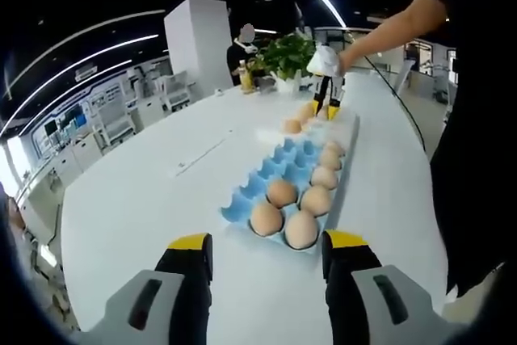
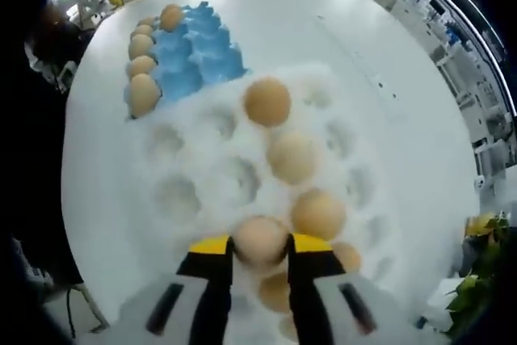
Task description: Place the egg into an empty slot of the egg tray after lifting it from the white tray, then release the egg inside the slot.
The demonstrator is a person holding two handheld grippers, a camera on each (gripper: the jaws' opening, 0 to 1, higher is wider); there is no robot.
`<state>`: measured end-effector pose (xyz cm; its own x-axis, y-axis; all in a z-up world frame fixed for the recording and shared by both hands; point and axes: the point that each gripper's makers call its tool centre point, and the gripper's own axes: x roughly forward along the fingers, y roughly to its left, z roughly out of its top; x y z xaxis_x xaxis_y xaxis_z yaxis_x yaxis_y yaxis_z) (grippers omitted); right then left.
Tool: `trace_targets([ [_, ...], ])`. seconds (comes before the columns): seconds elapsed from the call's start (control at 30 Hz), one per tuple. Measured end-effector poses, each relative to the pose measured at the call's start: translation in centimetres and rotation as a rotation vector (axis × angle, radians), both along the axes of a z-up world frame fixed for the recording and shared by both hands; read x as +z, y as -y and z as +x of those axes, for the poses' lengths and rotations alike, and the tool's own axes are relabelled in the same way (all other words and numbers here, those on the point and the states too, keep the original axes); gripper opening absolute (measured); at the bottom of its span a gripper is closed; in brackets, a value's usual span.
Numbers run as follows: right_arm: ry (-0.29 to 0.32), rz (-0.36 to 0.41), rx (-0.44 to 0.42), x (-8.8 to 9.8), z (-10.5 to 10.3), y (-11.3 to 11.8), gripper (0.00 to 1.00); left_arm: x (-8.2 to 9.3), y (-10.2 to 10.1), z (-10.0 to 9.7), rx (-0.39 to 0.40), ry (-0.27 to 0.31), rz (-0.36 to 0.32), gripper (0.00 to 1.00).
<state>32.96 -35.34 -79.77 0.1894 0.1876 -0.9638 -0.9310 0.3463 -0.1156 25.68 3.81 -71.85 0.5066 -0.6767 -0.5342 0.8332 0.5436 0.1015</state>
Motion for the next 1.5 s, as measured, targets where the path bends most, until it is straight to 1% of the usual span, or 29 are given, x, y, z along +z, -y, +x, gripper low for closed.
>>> trace_targets([
  [0.1, 0.029, 0.003, -0.011, 0.7, 0.1, 0.2, 0.26, -0.3, 0.0, -0.1, -0.006, -0.004, 0.006, 0.55],
  [0.2, 0.049, 0.014, 0.008, 2.3, -0.3, -0.1, 0.25, -0.3, 0.0, -0.1, -0.007, -0.009, -0.001, 0.56],
  [0.27, 0.058, 0.035, 0.005, 3.2, -0.2, -0.5, 0.25, -0.5, -0.3, 0.0, -0.006, -0.009, 0.012, 0.59],
  [0.4, 0.072, 0.043, 0.026, 4.0, -0.3, -1.4, 0.26, -0.8, -0.3, -0.1, -0.008, -0.02, 0.009, 0.6],
  [0.43, 0.082, 0.04, 0.037, 4.1, -0.2, -1.5, 0.26, -0.8, -0.3, -0.2, -0.01, -0.022, 0.01, 0.61],
  [0.5, 0.08, 0.044, 0.044, 4.3, -0.3, -1.9, 0.26, -0.9, -0.2, -0.2, -0.006, -0.028, 0.013, 0.64],
  [0.83, 0.086, 0.061, 0.091, 5.0, -0.9, -3.9, 0.26, -1.0, 0.1, -0.3, -0.01, -0.04, -0.002, 0.67],
  [1.1, 0.09, 0.082, 0.134, 5.3, -1.1, -5.8, 0.26, -1.0, 0.1, -0.4, -0.01, -0.039, -0.003, 0.66],
  [1.27, 0.078, 0.086, 0.15, 5.1, -1.2, -6.8, 0.25, -0.5, -0.2, -0.2, -0.002, -0.015, -0.009, 0.65],
  [1.5, 0.071, 0.11, 0.185, 5.1, -1.3, -9.0, 0.25, -0.5, -0.3, -0.2, 0.001, -0.013, -0.007, 0.64],
])
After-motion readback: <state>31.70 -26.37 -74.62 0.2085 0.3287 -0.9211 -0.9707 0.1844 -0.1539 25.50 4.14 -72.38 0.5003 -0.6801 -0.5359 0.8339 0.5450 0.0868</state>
